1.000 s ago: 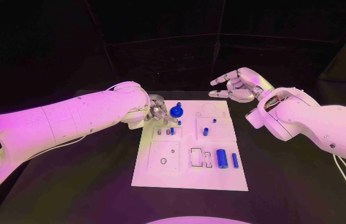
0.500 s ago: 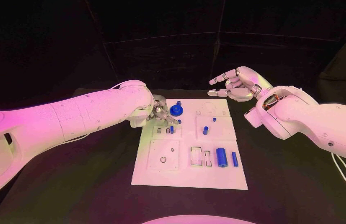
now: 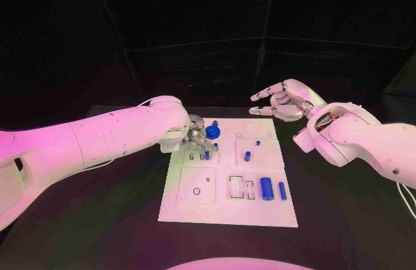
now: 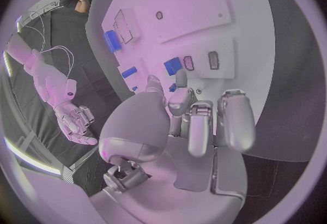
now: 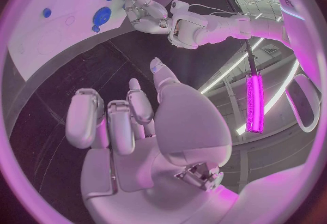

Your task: Assemble the parts on the task board

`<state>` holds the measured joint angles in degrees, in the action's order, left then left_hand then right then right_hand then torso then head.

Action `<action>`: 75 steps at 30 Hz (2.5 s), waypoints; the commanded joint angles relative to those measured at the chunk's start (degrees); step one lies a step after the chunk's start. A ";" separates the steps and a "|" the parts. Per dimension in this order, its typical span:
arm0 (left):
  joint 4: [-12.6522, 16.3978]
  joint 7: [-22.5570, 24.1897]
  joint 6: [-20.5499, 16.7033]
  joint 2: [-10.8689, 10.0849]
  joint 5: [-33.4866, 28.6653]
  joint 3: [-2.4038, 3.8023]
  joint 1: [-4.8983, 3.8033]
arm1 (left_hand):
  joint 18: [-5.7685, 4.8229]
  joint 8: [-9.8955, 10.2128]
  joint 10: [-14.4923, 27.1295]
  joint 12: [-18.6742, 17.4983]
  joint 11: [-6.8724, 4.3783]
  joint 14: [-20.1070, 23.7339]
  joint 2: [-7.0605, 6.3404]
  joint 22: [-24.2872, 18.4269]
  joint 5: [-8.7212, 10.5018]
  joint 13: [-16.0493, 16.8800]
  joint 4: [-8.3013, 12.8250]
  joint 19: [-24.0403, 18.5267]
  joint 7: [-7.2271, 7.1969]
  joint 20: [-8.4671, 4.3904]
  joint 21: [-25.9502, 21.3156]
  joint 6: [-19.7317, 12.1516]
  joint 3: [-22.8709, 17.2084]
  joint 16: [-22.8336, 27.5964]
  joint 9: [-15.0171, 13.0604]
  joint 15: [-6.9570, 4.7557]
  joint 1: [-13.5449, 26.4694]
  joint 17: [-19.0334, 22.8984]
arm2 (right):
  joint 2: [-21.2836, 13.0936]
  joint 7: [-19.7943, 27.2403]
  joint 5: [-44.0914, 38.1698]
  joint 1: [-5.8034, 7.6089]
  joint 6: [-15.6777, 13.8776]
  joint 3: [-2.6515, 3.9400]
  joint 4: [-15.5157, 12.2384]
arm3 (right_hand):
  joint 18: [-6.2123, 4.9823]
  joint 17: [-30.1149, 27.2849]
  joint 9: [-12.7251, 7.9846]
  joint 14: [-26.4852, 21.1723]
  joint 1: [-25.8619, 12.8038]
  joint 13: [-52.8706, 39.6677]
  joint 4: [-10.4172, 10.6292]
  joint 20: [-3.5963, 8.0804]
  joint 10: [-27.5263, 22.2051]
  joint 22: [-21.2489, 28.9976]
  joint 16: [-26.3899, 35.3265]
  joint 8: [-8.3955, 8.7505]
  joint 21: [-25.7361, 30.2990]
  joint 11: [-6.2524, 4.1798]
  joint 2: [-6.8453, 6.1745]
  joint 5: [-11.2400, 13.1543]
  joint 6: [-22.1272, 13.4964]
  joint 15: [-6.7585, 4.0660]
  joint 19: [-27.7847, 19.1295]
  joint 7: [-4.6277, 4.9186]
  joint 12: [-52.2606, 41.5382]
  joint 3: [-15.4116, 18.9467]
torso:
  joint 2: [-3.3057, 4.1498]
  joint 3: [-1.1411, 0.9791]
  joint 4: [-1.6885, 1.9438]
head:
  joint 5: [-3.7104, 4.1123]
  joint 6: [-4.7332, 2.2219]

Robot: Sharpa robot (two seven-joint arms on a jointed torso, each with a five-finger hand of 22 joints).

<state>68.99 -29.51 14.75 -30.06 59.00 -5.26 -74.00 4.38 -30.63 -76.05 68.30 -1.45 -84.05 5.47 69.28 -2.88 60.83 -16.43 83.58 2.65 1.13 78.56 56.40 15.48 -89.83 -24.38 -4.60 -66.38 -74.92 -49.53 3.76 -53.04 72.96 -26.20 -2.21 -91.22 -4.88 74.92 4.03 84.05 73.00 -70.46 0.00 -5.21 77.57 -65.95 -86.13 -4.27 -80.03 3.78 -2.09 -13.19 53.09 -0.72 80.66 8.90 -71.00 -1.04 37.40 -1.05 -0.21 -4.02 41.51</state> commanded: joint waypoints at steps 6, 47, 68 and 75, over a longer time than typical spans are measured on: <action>-0.35 -0.65 2.82 0.34 0.44 -0.03 -0.12 | -0.50 -0.65 -0.18 0.10 0.03 -5.95 0.85 0.00 0.17 0.05 0.41 0.33 0.12 -0.11 0.25 -0.73 0.21 -0.17 -0.41 -0.45 -0.33 -15.08 | 0.26 -0.09 0.19 0.14 0.51 0.03 0.22 | 0.28 5.58 -0.03 3.93 0.61 0.09 0.00 -0.05 -0.20 0.04 0.25 -0.34 0.36 -0.05 0.24 -1.03 0.42 -0.01 -0.28 -0.05 0.35 0.48 | 0.03 0.02 0.01 | -0.01 0.19; -1.03 -0.71 3.29 1.36 0.23 -0.15 -0.10 | -0.32 -2.16 0.23 -0.16 -0.47 -5.95 5.38 -0.11 -0.61 0.19 11.19 -0.18 -0.36 -0.32 0.03 -4.19 -11.07 -0.17 -3.43 -0.85 -14.10 -15.08 | 0.73 -0.34 0.19 0.13 1.06 0.02 0.68 | 0.28 5.56 -0.05 3.96 1.60 0.22 -0.34 0.03 -0.22 0.09 0.32 -0.38 0.41 -0.13 1.02 -3.00 0.51 -0.09 -0.26 -0.08 0.45 0.64 | 0.02 0.04 0.00 | 0.07 0.82; 5.38 0.78 -8.41 -5.43 -3.69 -0.15 0.23 | -0.29 -5.11 -0.87 -0.50 -0.06 -5.95 -7.38 0.22 -2.74 -0.10 17.80 -0.15 0.12 0.18 -0.31 -4.85 -52.17 -0.17 -7.48 -0.34 -0.42 -15.08 | 0.82 -0.12 0.20 0.12 1.44 0.01 1.21 | 0.28 5.46 -0.05 3.95 1.67 0.25 -0.35 0.04 -0.24 0.11 0.37 -0.39 0.43 -0.13 1.16 -3.49 0.53 -0.10 -0.26 -0.07 0.48 0.68 | 0.06 0.08 0.08 | -0.11 0.61; 7.71 1.18 -11.53 -7.37 -1.76 -0.17 0.77 | -0.31 -5.38 -1.05 -0.36 -0.10 -5.95 -7.61 0.36 -2.70 0.04 17.89 -0.08 0.10 0.17 -0.25 -4.81 -53.19 -0.17 -7.75 -0.36 -0.01 -15.08 | 0.82 -0.01 0.20 0.12 1.50 0.01 1.44 | 0.28 5.46 -0.05 3.95 1.67 0.25 -0.35 0.04 -0.24 0.11 0.38 -0.39 0.43 -0.13 1.16 -3.50 0.53 -0.10 -0.26 -0.07 0.48 0.68 | 0.02 0.05 0.20 | -0.32 0.92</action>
<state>76.30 -29.32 6.78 -37.32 55.56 -5.44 -73.25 4.39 -35.81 -76.78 67.88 -1.54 -84.05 -2.35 69.59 -5.71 60.78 -7.60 83.39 2.76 1.31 78.56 51.77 -28.36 -89.83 -32.09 -5.01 -66.84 -74.91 -48.75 3.34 -52.98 72.95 -25.06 -2.23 -89.77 -4.88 74.90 4.02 84.05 74.11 -70.28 -0.22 -5.22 77.58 -65.84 -86.14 -4.27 -79.83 3.78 -0.97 -16.52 53.29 -0.72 80.67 8.70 -70.76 -0.64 37.42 -1.00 0.01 -4.24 42.39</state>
